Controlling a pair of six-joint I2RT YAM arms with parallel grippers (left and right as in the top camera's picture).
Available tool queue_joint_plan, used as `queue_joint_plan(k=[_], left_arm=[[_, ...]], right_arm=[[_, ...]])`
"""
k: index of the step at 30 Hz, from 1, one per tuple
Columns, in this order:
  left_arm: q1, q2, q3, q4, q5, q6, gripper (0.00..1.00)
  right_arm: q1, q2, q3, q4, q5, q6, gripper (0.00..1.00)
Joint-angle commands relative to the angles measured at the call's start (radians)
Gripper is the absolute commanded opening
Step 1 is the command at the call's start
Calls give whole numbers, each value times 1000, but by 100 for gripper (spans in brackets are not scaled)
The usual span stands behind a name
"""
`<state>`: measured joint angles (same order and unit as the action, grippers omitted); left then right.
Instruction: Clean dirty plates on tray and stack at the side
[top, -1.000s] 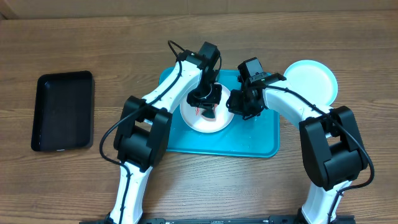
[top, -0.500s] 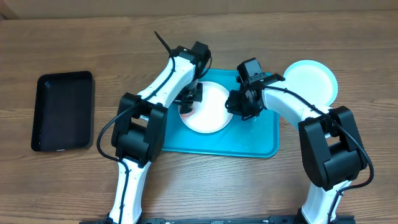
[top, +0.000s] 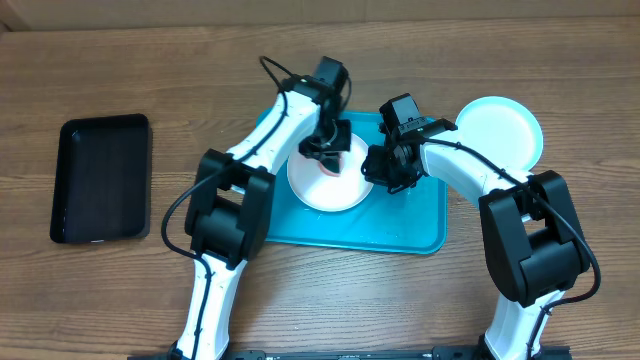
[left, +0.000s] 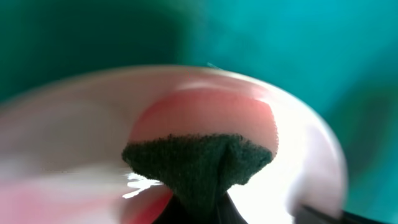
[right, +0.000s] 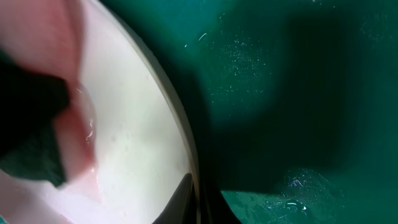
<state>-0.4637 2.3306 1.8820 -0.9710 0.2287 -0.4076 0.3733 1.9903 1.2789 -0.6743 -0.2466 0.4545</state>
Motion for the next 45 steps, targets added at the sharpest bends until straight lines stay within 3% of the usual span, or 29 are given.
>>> queue_joint_plan(k=[1,7,13,24,28,36,40,45], left_arm=[[-33,32,1,-5,87,70,4],[-18,29,11,-79,-2,147,4],[56,29,66,-226,-382,-42,4],[131,29,81,-171,-516,-52,4],[131,28,201,-296,-674,-215,4],[204,-30,420,-452,-604,-227,4],[316,-64,421,-514,-520,-224,4],[506,-62,400,-583,-466,-221,4]], right_arm=[[3,19,-23,-10,18,-10,4],[3,19,-23,-11,21,-13,4],[3,19,-23,-11,21,-13,4],[2,19,-23,-11,23,-13,4],[3,19,-23,-7,29,-22,4],[6,10,28,-20,20,-64,4],[25,-35,67,-35,38,-124,4],[91,-125,109,-53,250,-130,4]])
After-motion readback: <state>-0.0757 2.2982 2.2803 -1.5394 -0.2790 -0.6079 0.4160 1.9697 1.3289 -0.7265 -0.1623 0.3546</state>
